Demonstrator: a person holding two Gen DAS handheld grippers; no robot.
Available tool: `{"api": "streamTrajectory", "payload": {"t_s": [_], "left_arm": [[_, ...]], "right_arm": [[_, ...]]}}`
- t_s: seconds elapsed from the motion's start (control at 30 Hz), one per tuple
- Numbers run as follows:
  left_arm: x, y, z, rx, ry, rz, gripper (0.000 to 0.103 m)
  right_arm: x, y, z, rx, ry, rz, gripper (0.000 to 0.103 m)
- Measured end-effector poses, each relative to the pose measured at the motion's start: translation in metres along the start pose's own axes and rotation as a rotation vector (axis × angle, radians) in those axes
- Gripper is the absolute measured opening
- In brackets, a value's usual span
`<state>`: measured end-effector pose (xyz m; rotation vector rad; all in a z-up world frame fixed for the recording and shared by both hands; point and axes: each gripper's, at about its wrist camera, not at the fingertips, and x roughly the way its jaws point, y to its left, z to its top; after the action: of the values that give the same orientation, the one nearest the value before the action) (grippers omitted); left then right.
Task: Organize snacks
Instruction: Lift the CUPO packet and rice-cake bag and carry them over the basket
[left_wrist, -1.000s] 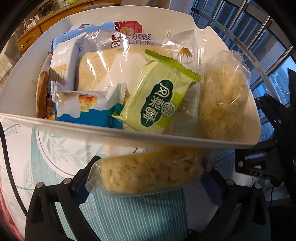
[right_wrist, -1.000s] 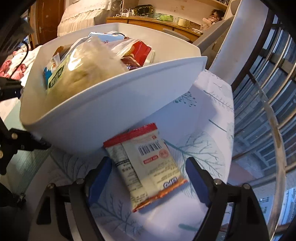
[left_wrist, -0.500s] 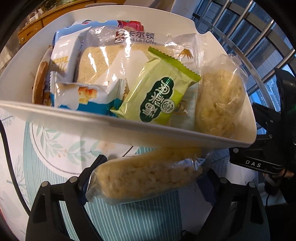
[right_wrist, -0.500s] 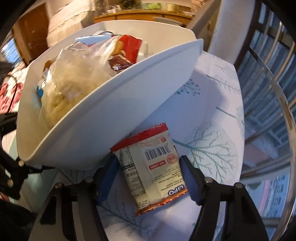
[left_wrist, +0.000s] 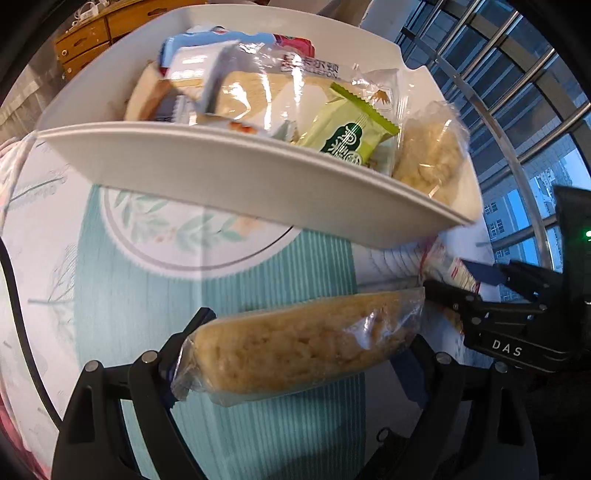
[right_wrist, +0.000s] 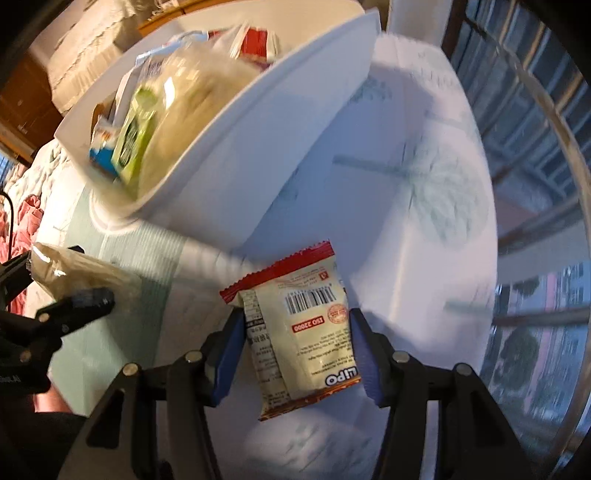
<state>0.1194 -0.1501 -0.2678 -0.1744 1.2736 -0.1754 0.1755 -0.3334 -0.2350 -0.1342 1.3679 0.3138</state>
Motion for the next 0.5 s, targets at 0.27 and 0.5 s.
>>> {"api": "streamTrajectory", "payload": {"t_s": [0.27,0.5], "left_arm": [[-0.047,0.026,-0.028,0.004,0.01,-0.014,0.088],[-0.111,0.037,-0.023,0.064,-0.019,-0.052,0.088]], "right_arm": [[-0.014,0.026,-0.027,0.06,0.1,0.0,0.055],[-0.044,0.053,-0.029,0.131,0.117,0.037,0.055]]}}
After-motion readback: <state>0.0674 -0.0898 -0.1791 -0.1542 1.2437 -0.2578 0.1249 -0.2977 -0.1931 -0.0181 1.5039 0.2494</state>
